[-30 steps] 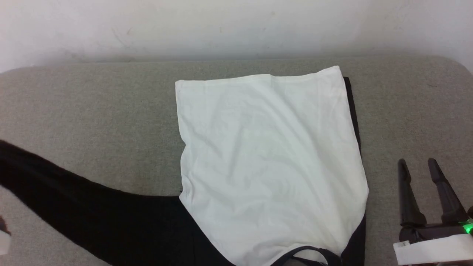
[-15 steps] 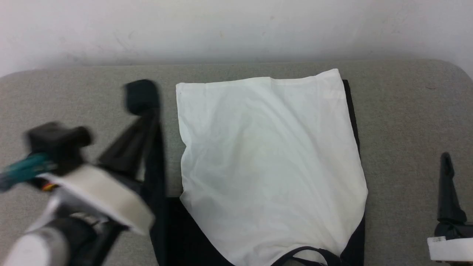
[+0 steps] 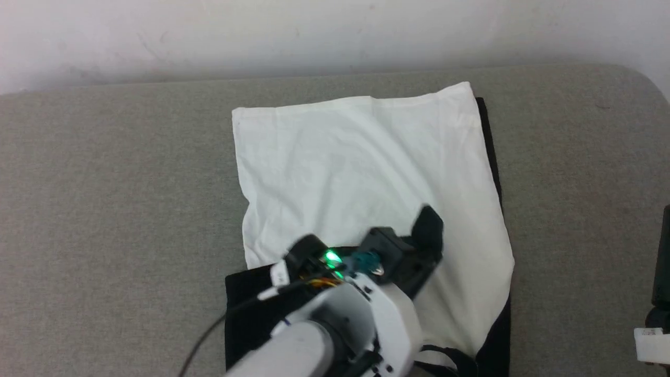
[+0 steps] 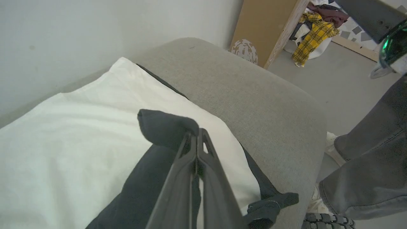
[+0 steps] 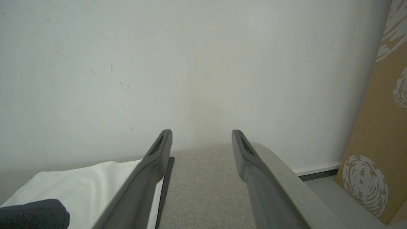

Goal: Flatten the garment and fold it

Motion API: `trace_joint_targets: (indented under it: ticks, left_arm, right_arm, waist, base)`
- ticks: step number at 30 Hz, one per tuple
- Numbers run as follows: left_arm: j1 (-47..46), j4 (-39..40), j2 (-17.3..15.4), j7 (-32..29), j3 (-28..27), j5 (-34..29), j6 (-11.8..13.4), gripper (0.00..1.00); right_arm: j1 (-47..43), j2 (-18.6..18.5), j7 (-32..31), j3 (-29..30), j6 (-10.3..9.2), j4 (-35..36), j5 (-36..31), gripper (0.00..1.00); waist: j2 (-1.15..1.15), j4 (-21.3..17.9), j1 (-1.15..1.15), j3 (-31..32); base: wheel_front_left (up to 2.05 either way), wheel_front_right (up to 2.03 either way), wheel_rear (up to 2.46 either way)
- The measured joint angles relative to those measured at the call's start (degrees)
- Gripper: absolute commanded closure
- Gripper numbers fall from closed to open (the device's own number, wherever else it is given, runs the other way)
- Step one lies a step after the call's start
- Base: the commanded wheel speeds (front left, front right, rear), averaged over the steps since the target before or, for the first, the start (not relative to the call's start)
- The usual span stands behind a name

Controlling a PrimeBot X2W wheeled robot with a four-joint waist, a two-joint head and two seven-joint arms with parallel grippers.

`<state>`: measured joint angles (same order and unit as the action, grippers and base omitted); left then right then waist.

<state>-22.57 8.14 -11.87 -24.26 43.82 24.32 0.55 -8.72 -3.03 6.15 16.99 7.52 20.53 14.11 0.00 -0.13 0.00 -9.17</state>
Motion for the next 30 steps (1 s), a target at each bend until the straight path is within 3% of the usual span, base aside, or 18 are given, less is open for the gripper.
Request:
trace_joint_targets:
  ticks: [9, 16, 23, 27, 28, 29, 30]
  left_arm:
    - [0.0, -10.9, 7.0, 3.1, 8.4, 0.5, -3.6, 1.0]
    - [-1.8, -19.1, 8.4, 2.2, 14.7, 0.2, -5.1, 1.0]
    - [-4.6, -31.6, 8.7, 5.3, 16.7, -0.7, -5.0, 1.0]
    - [-6.3, -34.9, 9.5, 7.3, 18.3, 0.6, -5.0, 1.0]
    - [-6.6, -35.0, 9.4, 7.7, 18.7, 1.1, -4.9, 0.7]
    - [-6.8, -34.9, 9.4, 8.1, 18.9, 2.1, -4.4, 0.06]
    - [-6.9, -34.7, 9.4, 8.3, 19.2, 3.2, -4.3, 0.0]
  right_arm:
    - [0.2, 0.0, -0.1, 1.3, 0.0, 0.8, 0.0, 0.0]
    - [0.7, 0.0, -0.1, -0.3, 0.0, 0.4, 0.2, 0.0]
    - [1.5, 0.0, -0.1, -1.6, 0.01, -0.6, 0.5, 0.0]
    - [1.8, 0.0, 0.0, -2.4, 0.01, -1.1, 0.5, 0.0]
    - [1.9, 0.0, 0.0, -2.4, 0.0, -1.2, 0.5, 0.0]
    - [1.9, 0.0, 0.0, -2.4, 0.0, -1.3, 0.5, 0.0]
    - [2.0, 0.0, 0.0, -2.4, 0.0, -1.4, 0.5, 0.0]
  waist:
    - [0.0, -1.2, 0.0, -2.7]
    - [0.0, -1.3, 0.0, -3.7]
    - [0.0, -1.9, 0.0, -4.5]
    - [0.0, -2.5, -0.01, -4.9]
    - [0.0, -2.5, -0.01, -5.0]
    - [0.0, -2.6, 0.0, -5.1]
    - [0.0, -2.6, 0.0, -5.2]
  base:
    - [0.0, 0.0, 0.0]
    - [0.0, 0.0, 0.0]
    - [0.0, 0.0, 0.0]
    - [0.0, 0.0, 0.0]
    - [0.0, 0.0, 0.0]
    - [0.0, 0.0, 0.0]
    - [0.0, 0.0, 0.0]
